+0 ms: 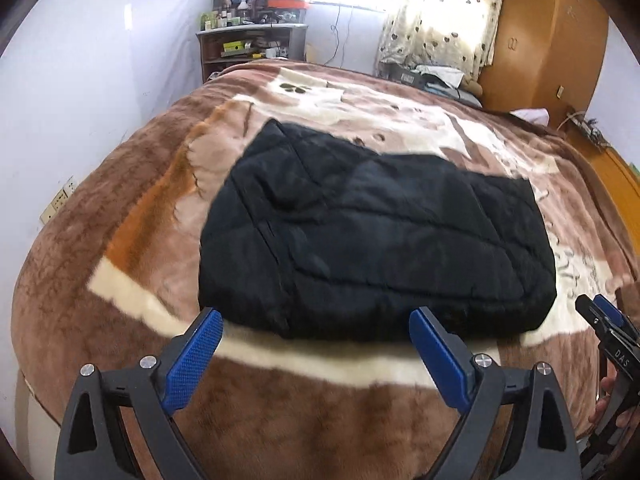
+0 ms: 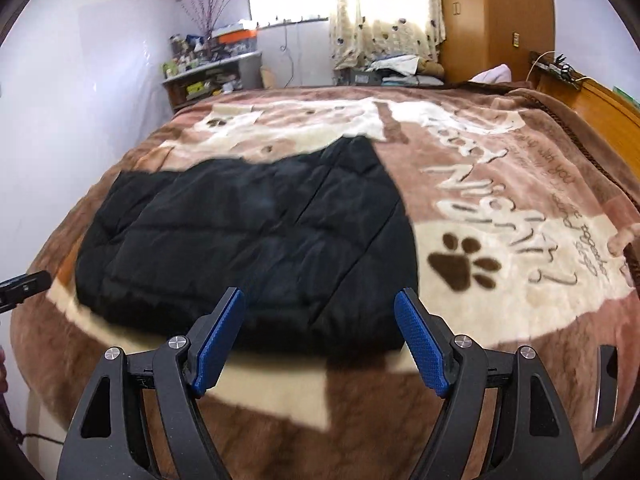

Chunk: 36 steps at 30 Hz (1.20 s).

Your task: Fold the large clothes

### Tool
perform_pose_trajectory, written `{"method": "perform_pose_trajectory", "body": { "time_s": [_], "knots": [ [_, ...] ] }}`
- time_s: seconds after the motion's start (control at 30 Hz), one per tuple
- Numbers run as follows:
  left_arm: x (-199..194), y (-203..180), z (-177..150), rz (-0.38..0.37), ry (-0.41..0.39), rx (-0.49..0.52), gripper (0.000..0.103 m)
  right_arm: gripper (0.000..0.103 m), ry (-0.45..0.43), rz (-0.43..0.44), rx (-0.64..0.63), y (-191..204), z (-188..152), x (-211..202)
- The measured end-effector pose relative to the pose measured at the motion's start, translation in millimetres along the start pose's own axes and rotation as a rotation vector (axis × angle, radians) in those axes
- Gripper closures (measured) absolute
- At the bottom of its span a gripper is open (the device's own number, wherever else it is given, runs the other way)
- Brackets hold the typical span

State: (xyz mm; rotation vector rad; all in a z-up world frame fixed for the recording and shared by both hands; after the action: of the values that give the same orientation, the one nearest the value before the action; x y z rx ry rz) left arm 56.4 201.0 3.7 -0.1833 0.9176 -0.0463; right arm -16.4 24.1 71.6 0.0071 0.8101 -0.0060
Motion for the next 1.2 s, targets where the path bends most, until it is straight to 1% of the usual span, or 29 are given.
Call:
{"method": "perform_pose_trajectory", "body": {
  "time_s": [0.03,0.07,0.13,0.23,0.43,0.47,0.57,0.7,0.8,0.87,0.93,1.07,1.2],
  "knots": [
    [-1.2,-5.5,-7.5,0.021,0.001,0.012,0.008,0.026,0.001,-0.001,0.003,3.0,-6.7,-3.6],
    [-2.7,-10.8,-14.9,0.027,0.0,0.022,0.008,0.026,0.005,-0.002,0.004,4.5,-10.2,-5.0],
    [-4.6,-19.4,-28.0,0.002,0.01,0.032,0.008,0.026,0.013,-0.01,0.005,8.1,-20.3,-9.6],
    [-8.7,-29.7,-44.0,0.045,0.008,0.07,0.008,0.026,0.016,-0.027,-0.007,12.2,-30.5,-15.6],
    [-19.6,-37.4,-62.6,0.041,-0.02,0.05,0.008,0.026,0.03,-0.036,-0.03,20.7,-49.2,-25.0],
    [-21.6,-39.0,-64.7,0.059,-0.023,0.053,0.008,0.026,0.031,-0.041,-0.037,22.7,-51.6,-25.8],
    [-24.3,-45.2,-71.0,0.068,-0.016,0.073,0.008,0.026,0.009,-0.073,-0.079,31.4,-59.3,-32.0],
    [-27.1,-52.8,-76.4,0.066,-0.013,0.083,0.008,0.026,0.022,-0.078,-0.077,35.9,-67.6,-32.8],
    [-29.7,-55.5,-76.8,0.081,-0.014,0.091,0.008,0.026,0.028,-0.075,-0.079,37.2,-71.8,-32.5],
    [-31.9,-56.5,-78.1,0.05,-0.021,0.088,0.008,0.026,0.03,-0.073,-0.079,38.3,-73.6,-32.5],
    [-32.7,-54.8,-79.2,0.019,-0.019,0.064,0.008,0.026,0.025,-0.072,-0.078,39.1,-74.0,-33.8],
    [-31.9,-50.8,-81.2,0.043,-0.017,0.056,0.008,0.026,0.024,-0.069,-0.081,39.7,-74.7,-34.6],
    [-31.9,-48.0,-83.6,0.041,-0.017,0.05,0.008,0.026,0.025,-0.065,-0.081,40.5,-75.4,-34.8]
  ]
}}
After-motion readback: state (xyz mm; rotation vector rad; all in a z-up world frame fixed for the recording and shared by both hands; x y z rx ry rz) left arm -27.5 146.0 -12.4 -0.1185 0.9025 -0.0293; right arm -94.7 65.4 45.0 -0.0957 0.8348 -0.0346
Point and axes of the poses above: each gripper's, at about its wrist camera, not at the fingertips, and x roughly the way its jaws point, y to its left, z to its top, the point moved 4 cm from there along x, roughly the way its jaws point, and after that the axes turned 9 degrees about -z, right-handed, at the moved point
